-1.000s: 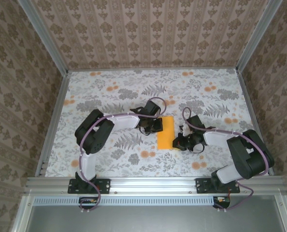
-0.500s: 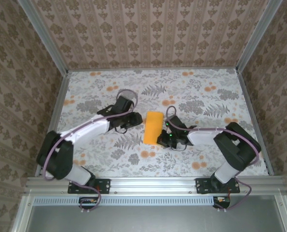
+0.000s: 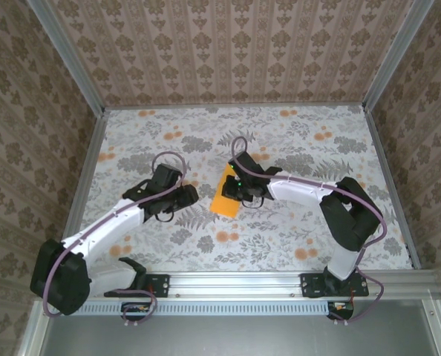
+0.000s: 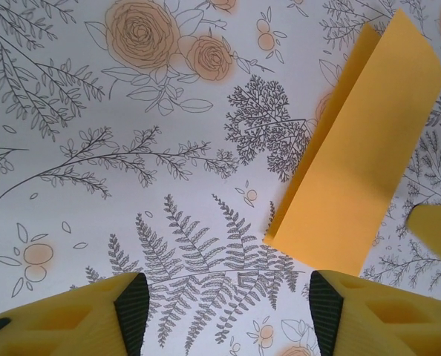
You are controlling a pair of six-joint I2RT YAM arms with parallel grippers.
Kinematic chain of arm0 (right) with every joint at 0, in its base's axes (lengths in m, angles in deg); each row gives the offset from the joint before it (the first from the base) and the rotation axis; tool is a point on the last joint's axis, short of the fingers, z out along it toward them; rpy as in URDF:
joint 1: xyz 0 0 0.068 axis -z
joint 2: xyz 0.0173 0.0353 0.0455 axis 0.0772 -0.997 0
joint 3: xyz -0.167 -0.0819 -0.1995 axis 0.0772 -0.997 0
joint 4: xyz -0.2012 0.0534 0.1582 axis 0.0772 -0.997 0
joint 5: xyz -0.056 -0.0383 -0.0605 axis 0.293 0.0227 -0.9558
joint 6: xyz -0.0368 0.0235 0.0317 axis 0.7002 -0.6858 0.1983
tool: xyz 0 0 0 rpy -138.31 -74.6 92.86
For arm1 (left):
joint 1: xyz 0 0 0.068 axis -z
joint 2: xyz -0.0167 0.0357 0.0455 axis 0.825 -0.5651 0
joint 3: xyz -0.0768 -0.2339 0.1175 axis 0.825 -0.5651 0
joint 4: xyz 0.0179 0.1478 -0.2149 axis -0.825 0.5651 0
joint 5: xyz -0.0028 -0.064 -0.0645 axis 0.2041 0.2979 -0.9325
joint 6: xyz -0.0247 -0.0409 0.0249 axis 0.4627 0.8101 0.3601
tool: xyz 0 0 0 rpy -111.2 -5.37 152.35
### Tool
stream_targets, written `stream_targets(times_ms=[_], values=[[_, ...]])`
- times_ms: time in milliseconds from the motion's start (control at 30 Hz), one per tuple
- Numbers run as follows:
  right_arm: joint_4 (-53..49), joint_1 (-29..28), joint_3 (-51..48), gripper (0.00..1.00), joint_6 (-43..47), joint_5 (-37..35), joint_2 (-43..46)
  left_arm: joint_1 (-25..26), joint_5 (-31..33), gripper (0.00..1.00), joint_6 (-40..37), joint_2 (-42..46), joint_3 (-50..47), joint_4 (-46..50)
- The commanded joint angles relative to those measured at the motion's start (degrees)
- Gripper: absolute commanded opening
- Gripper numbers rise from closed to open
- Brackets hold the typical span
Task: Fold a paper plane with a square sheet of paper (pick it up from the middle)
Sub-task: Rotate the square sheet of paper at the center of the table, then first fold in half a square sheet of paper at the center of the table.
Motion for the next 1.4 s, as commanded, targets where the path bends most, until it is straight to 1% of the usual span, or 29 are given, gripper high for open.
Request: stream_targets(times_ms=[0,200,400,467,633,800,900,967,1000,1067,1167,1267,1367], values=[[-10.87,1.08,4.6,0.09,7.67,-4.6,-3.52,-0.08,-1.19,0.64,-2.25,-1.35,-0.12,-2.49],[-15.51,4.88,13.22,0.09,13.1,-5.81,-10.68,1.57,-1.08,0.66,-2.67,-3.73,0.95,-4.75],[-20.21,7.0,20.59,0.08,17.55,-5.52,-17.67,5.67,0.32,0.66,-1.53,-9.01,3.38,-7.4],[-20.0,7.35,20.9,0.09,17.33,-5.87,-18.66,6.59,0.13,0.66,-1.23,-11.2,4.72,-7.52],[-20.02,8.31,18.33,0.1,13.66,-6.3,-19.07,8.38,-3.16,0.64,0.06,-15.59,7.15,-9.71],[-18.5,8.5,10.88,0.08,7.86,-8.41,-14.19,11.88,-4.45,0.61,1.77,-18.84,7.4,-12.93],[-16.27,8.41,4.54,0.08,2.94,-9.47,-8.58,13.6,-5.25,0.57,3.06,-20.36,6.69,-15.41],[-11.27,8.41,-0.61,0.07,-0.24,-7.56,-3.75,14.73,-6.14,0.52,4.28,-21.23,5.87,-17.94],[-8.86,8.45,-2.36,0.06,-0.3,-6.3,-2.04,15.23,-6.54,0.49,4.77,-21.62,5.55,-18.98],[-4.98,8.41,-4.64,0.03,1.68,-4.19,2.51,16.57,-7.06,0.42,6.07,-22.4,5.04,-21.39],[-2.25,8.5,-7.24,0.0,5.48,-2.42,7.97,18.04,-7.39,0.32,7.23,-23.73,5.11,-23.13],[0.73,8.86,-11.07,0.0,8.21,2.1,10.65,19.09,-7.48,0.23,8.86,-25.01,5.08,-24.91],[5.72,9.11,-16.48,0.0,8.39,7.15,11.93,19.42,-7.48,0.13,10.44,-26.38,4.74,-27.1]])
